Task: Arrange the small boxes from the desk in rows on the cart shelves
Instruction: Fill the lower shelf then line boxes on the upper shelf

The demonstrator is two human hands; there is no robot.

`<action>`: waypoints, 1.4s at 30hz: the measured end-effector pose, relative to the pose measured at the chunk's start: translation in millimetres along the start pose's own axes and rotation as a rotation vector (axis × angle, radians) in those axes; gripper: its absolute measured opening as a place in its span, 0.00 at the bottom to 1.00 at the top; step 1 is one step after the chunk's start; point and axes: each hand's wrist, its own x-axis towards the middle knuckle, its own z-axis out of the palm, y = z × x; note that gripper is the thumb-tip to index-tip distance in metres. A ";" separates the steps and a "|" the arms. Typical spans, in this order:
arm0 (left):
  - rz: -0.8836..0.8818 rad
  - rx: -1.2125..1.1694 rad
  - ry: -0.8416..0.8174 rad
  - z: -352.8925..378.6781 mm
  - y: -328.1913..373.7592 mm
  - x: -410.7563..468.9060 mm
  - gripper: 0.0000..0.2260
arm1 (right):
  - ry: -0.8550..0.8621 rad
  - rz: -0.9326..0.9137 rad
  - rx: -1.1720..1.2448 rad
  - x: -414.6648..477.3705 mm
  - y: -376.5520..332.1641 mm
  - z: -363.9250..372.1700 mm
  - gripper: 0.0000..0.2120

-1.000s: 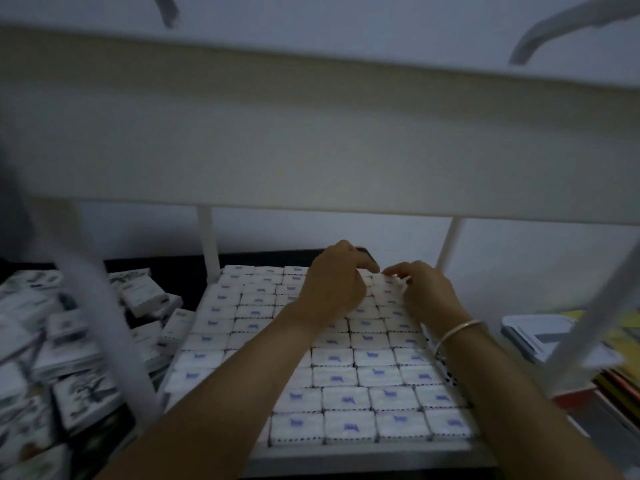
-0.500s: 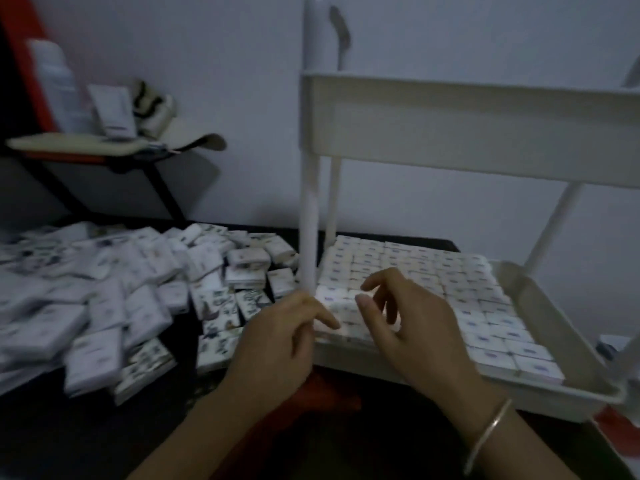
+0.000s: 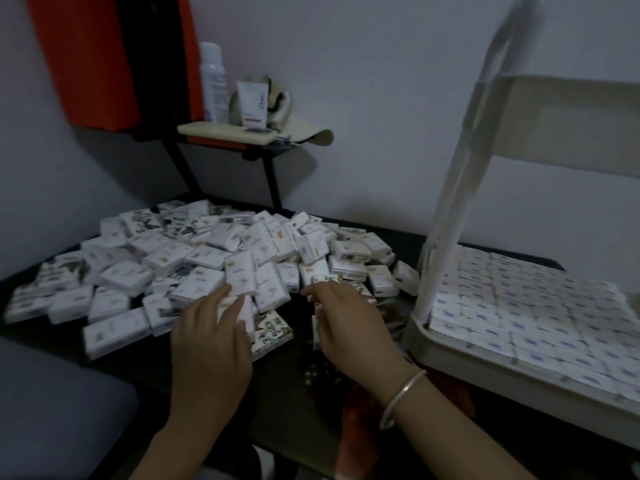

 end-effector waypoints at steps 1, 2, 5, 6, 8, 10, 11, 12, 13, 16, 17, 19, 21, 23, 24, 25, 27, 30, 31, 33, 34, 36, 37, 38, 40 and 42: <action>-0.010 0.007 -0.014 2.5 -1.8 -2.9 0.19 | 0.002 0.018 -0.001 7.8 -4.1 7.1 0.19; -0.018 0.003 -0.030 4.2 -2.8 -5.1 0.19 | 0.002 0.042 0.006 15.5 -7.9 14.4 0.19; -0.053 -0.077 -0.057 5.7 -4.1 -8.2 0.18 | -0.015 0.106 0.052 36.0 -16.3 34.0 0.19; -0.066 -0.113 -0.056 5.4 -4.4 -8.7 0.18 | -0.018 0.132 0.078 42.1 -18.6 38.8 0.19; -0.088 -0.179 -0.064 4.5 -4.6 -9.6 0.18 | -0.036 0.206 0.155 53.5 -22.4 45.0 0.22; -0.098 -0.215 -0.080 4.4 -4.8 -9.7 0.18 | -0.057 0.301 0.293 62.0 -24.8 47.2 0.23; -0.100 -0.221 -0.087 4.8 -4.9 -9.9 0.18 | -0.071 0.348 0.370 64.3 -24.8 47.7 0.23; -0.104 -0.220 -0.094 5.0 -4.6 -10.2 0.19 | -0.084 0.391 0.439 65.2 -23.8 48.1 0.24; -0.105 -0.215 -0.099 5.1 -4.4 -10.6 0.19 | -0.089 0.425 0.493 64.8 -22.3 47.9 0.25; -0.111 -0.203 -0.092 4.7 -2.9 -11.6 0.20 | -0.079 0.443 0.602 55.5 -17.5 41.0 0.27; -0.127 -0.219 -0.091 4.9 -2.8 -11.7 0.20 | -0.079 0.429 0.630 50.8 -16.7 35.9 0.28; -0.174 -0.281 -0.111 4.3 -2.4 -10.7 0.24 | -0.070 0.396 0.660 40.2 -15.1 22.9 0.29; -0.191 -0.279 -0.124 2.6 -1.8 -9.3 0.26 | -0.049 0.374 0.636 30.3 -12.6 9.4 0.30; -0.173 -0.241 -0.140 0.4 -0.1 -8.6 0.28 | -0.035 0.383 0.613 19.7 -8.3 -3.1 0.27; -0.167 -0.237 -0.141 -0.9 -0.1 -7.8 0.29 | -0.031 0.387 0.624 14.5 -5.9 -9.0 0.25; -0.165 -0.243 -0.132 -2.3 -0.3 -6.3 0.28 | -0.020 0.389 0.643 9.5 -3.3 -14.5 0.23; -0.180 -0.296 -0.117 -5.4 2.0 -3.2 0.28 | 0.017 0.394 0.676 -0.7 2.4 -24.5 0.19; -0.203 -0.457 -0.131 -10.0 15.0 0.3 0.29 | 0.106 0.412 0.689 -13.5 10.1 -32.4 0.16; -0.199 -0.500 -0.133 -10.6 21.2 0.9 0.28 | 0.122 0.419 0.686 -17.9 11.9 -34.5 0.15; -0.178 -0.569 -0.148 -10.4 34.7 1.5 0.26 | 0.135 0.432 0.668 -28.2 13.7 -40.4 0.15; -0.166 -0.591 -0.165 -9.2 41.5 1.5 0.26 | 0.142 0.432 0.647 -34.3 15.2 -44.1 0.15; -0.147 -0.610 -0.204 -7.2 56.2 1.7 0.25 | 0.165 0.426 0.579 -48.8 20.6 -53.5 0.15; -0.140 -0.616 -0.223 -7.1 64.8 2.1 0.24 | 0.184 0.426 0.551 -56.8 24.1 -60.0 0.15; -0.137 -0.626 -0.245 -7.3 73.8 2.6 0.23 | 0.205 0.431 0.534 -65.7 28.7 -67.3 0.15; -0.136 -0.671 -0.308 -8.0 95.4 3.0 0.20 | 0.232 0.455 0.531 -84.1 39.6 -85.0 0.14; -0.129 -0.741 -0.370 -8.0 121.9 2.2 0.18 | 0.266 0.481 0.549 -102.3 51.3 -104.4 0.14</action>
